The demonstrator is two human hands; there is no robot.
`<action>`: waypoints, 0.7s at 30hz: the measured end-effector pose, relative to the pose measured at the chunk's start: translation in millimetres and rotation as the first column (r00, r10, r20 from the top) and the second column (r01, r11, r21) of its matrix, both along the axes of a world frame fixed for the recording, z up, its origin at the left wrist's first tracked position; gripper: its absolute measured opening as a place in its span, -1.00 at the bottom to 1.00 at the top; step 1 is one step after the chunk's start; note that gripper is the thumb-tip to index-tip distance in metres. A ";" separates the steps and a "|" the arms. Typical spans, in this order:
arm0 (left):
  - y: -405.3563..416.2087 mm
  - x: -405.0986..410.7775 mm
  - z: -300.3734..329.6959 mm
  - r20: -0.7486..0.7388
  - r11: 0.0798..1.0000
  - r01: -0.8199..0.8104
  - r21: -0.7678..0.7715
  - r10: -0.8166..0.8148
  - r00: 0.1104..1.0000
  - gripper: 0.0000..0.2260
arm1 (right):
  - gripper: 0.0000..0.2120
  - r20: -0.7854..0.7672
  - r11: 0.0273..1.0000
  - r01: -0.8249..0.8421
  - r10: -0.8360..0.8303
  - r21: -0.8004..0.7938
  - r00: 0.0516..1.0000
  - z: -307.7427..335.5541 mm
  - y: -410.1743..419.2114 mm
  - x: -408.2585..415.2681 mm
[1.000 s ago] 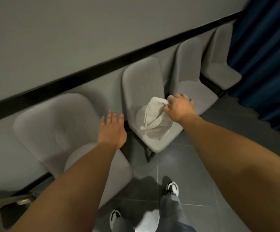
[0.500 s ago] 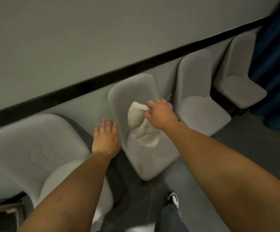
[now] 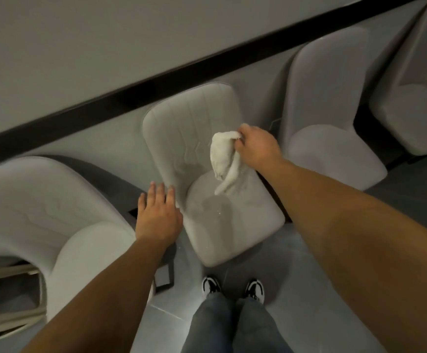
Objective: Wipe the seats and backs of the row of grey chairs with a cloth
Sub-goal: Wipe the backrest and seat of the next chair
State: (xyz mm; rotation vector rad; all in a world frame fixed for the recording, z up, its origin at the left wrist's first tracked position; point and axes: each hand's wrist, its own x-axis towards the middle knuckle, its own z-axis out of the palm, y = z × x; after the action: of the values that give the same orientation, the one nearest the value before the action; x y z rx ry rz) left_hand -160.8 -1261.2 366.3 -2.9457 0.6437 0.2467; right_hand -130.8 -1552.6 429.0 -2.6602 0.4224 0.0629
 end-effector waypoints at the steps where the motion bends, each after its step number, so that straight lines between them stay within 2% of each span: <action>1: -0.9 1.9 -6.8 -0.018 1.000 -0.010 0.008 0.010 1.000 -0.45 | -0.82 -0.021 1.000 -0.011 0.011 -0.013 1.000 -2.0 -4.8 2.2; 5: -17.8 9.0 -33.9 -0.097 0.998 -0.058 -0.014 0.056 0.994 -0.43 | -0.80 -0.087 0.994 -0.052 0.043 -0.100 0.995 -12.2 -13.3 19.7; 11: -26.6 15.7 -76.3 -0.159 1.000 0.006 -0.024 -0.009 0.987 -0.42 | -0.79 -0.156 0.976 -0.139 0.113 -0.170 0.981 -33.0 0.3 66.4; 13: -23.6 20.1 -91.4 -0.172 1.000 -0.021 -0.013 0.018 0.985 -0.42 | -0.76 -0.252 0.965 -0.202 0.155 -0.170 0.955 -48.8 3.8 77.1; 15: -19.5 26.7 -110.0 -0.183 0.999 -0.042 0.004 0.042 0.982 -0.42 | -0.71 -0.424 0.951 -0.282 0.206 -0.124 0.882 -70.9 7.2 80.8; 17: -17.3 33.6 -132.2 -0.182 0.998 -0.059 0.033 0.064 0.981 -0.41 | -0.63 -0.583 0.921 -0.385 0.279 -0.065 0.763 -101.6 12.3 78.5; 19: -20.1 37.0 -158.1 -0.176 0.994 -0.095 0.048 0.102 0.979 -0.40 | -0.55 -0.654 0.899 -0.438 0.328 -0.006 0.682 -140.4 18.8 73.2; 21: -29.1 34.0 -187.4 -0.175 0.989 -0.141 0.046 0.147 0.973 -0.38 | -0.50 -0.676 0.911 -0.407 0.341 0.067 0.653 -185.8 21.8 67.2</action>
State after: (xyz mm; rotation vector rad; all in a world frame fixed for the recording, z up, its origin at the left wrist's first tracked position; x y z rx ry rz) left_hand -126.8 -1290.2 178.8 -2.9637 0.4395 0.5351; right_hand -63.6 -1530.8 243.1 -2.6861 0.0644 1.2069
